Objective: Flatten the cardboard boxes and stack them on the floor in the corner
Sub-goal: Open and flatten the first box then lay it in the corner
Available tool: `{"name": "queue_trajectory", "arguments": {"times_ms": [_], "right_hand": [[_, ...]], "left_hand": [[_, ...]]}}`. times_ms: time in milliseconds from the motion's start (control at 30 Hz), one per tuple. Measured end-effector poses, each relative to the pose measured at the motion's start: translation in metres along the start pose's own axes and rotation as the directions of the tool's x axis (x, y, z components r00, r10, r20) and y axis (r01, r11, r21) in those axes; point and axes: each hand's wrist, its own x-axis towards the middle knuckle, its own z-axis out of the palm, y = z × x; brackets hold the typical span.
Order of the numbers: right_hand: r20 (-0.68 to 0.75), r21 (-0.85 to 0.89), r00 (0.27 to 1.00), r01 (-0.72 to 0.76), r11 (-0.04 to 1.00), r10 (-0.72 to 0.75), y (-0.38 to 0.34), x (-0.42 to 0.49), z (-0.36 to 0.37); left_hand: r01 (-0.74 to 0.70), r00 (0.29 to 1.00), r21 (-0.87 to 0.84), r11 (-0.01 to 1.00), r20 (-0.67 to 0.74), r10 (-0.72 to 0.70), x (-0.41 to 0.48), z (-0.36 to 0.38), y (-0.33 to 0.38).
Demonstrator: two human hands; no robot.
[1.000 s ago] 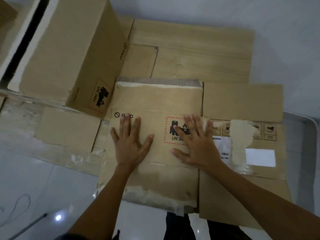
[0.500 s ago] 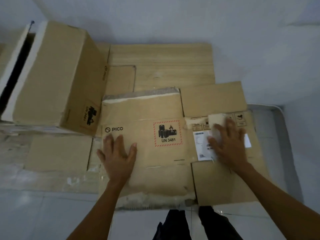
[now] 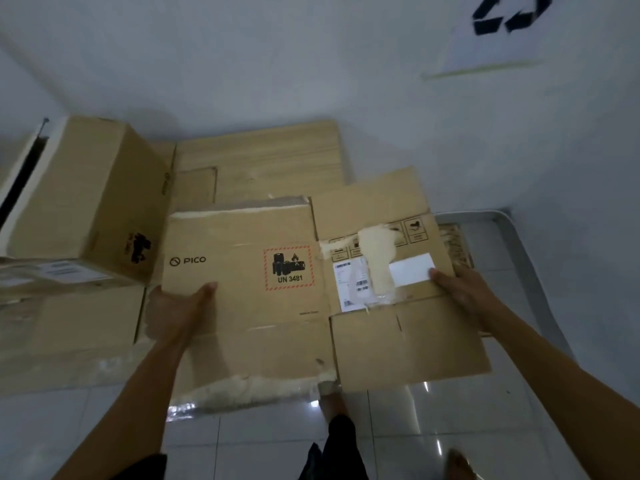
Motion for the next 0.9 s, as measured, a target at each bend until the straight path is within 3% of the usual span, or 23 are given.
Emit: {"name": "queue_trajectory", "arguments": {"times_ms": [100, 200, 400, 533, 900], "right_hand": [[0.151, 0.109, 0.988, -0.004, 0.994, -0.012, 0.018, -0.038, -0.043], [0.208, 0.112, 0.978, -0.018, 0.994, -0.006, 0.042, -0.080, -0.079], [0.190, 0.203, 0.977, -0.139, 0.969, 0.100, 0.090, -0.153, -0.146], [0.161, 0.313, 0.977, -0.185, 0.931, 0.140, 0.127, -0.178, -0.172], [0.084, 0.500, 0.946, -0.312, 0.808, 0.314, 0.197, -0.193, -0.172]], "left_hand": [[-0.101, 0.995, 0.036, 0.994, -0.010, 0.102, -0.048, -0.011, 0.044], [-0.218, 0.974, 0.059, 0.974, -0.056, 0.221, -0.107, -0.006, 0.089], [-0.333, 0.941, 0.085, 0.939, -0.039, 0.337, -0.168, 0.025, 0.144], [-0.463, 0.886, 0.150, 0.874, 0.059, 0.459, -0.222, 0.041, 0.196], [-0.685, 0.720, 0.148, 0.714, 0.290, 0.631, -0.293, 0.128, 0.280]]}}
